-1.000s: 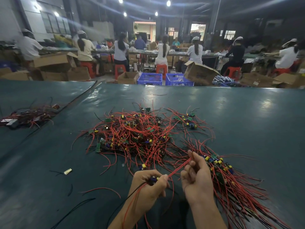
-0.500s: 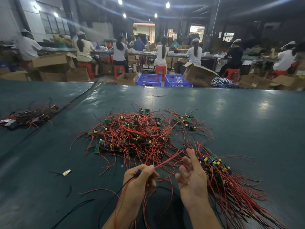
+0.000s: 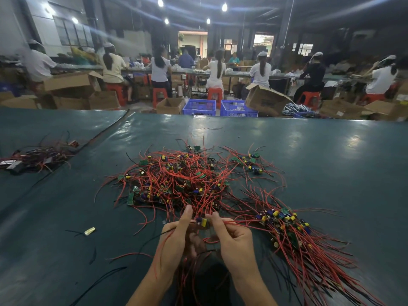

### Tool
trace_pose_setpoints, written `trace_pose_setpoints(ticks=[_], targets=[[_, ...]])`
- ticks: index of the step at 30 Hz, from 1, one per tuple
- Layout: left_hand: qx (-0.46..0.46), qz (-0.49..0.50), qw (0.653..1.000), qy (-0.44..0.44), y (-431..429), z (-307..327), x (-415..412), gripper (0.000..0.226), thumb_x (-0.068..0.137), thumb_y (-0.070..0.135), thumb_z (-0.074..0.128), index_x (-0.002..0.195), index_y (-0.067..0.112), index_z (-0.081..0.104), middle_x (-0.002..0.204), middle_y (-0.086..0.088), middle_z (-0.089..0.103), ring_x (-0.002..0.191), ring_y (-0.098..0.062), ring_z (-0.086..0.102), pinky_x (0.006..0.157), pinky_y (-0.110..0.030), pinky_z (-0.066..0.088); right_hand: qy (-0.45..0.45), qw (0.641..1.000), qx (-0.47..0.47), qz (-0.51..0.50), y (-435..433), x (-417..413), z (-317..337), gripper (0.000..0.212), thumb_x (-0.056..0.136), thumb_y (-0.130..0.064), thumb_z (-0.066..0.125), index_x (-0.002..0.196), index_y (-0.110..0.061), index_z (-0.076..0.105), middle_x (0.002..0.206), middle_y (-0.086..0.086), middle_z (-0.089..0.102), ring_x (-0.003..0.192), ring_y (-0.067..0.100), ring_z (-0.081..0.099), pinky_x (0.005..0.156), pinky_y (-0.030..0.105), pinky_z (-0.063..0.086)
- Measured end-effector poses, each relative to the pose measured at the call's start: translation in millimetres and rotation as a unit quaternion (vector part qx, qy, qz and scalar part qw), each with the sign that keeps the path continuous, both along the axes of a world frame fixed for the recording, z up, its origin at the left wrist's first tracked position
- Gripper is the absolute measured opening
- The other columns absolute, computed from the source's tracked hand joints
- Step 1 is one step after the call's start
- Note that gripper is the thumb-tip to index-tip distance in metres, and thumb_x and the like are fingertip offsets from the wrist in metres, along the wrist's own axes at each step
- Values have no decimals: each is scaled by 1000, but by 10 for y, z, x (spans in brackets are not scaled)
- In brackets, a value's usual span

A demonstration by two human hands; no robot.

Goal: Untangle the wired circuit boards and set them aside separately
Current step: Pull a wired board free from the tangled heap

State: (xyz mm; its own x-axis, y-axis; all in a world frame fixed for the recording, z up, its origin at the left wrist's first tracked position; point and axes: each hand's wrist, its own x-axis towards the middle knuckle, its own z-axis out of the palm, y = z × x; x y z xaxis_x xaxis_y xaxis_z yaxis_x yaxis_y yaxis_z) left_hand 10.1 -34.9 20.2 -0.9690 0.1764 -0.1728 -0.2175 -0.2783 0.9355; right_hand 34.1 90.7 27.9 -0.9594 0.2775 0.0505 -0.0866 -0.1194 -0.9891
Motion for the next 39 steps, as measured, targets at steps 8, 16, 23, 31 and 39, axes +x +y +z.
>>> trace_pose_setpoints(ticks=[8, 16, 23, 31, 39], targets=[[208, 9, 976, -67, -60, 97, -120, 42, 73, 41, 64, 98, 9, 74, 67, -2, 61, 42, -8, 43, 37, -18, 38, -44, 974, -204, -93, 166, -24, 53, 30, 90, -27, 66, 70, -9, 79, 78, 16, 75, 60, 18, 72, 36, 20, 45], [260, -39, 965, -13, -110, 120, -68, 52, 79, 31, 61, 130, 22, 58, 127, -7, 65, 61, -7, 61, 52, -21, 53, -37, 924, -258, -281, 657, -30, 146, 19, 96, -30, 61, 90, -13, 67, 91, 5, 75, 64, 8, 72, 42, 21, 47], [210, -18, 977, -23, -89, 136, -58, 48, 79, 34, 59, 124, 18, 63, 120, -6, 68, 62, -10, 62, 52, -22, 53, -10, 932, -234, -276, 527, -49, 97, 40, 93, -11, 66, 131, -3, 56, 110, 3, 69, 78, 12, 74, 39, 21, 49], [75, 131, 989, 5, -85, 36, -143, 21, 98, 17, 48, 100, 8, 67, 74, -2, 68, 51, -8, 54, 46, -20, 43, -1, 985, 6, -171, 243, -87, -75, 35, 94, -13, 64, 128, -20, 61, 117, -8, 66, 95, 6, 68, 67, 27, 60], [48, 207, 977, 19, -148, -105, -256, 27, 100, 19, 47, 93, 5, 68, 61, -1, 60, 48, -10, 47, 47, -23, 39, 8, 900, 431, -61, -26, -478, 2, 44, 96, -36, 58, 138, -24, 56, 133, -5, 49, 126, 15, 41, 105, 30, 40]])
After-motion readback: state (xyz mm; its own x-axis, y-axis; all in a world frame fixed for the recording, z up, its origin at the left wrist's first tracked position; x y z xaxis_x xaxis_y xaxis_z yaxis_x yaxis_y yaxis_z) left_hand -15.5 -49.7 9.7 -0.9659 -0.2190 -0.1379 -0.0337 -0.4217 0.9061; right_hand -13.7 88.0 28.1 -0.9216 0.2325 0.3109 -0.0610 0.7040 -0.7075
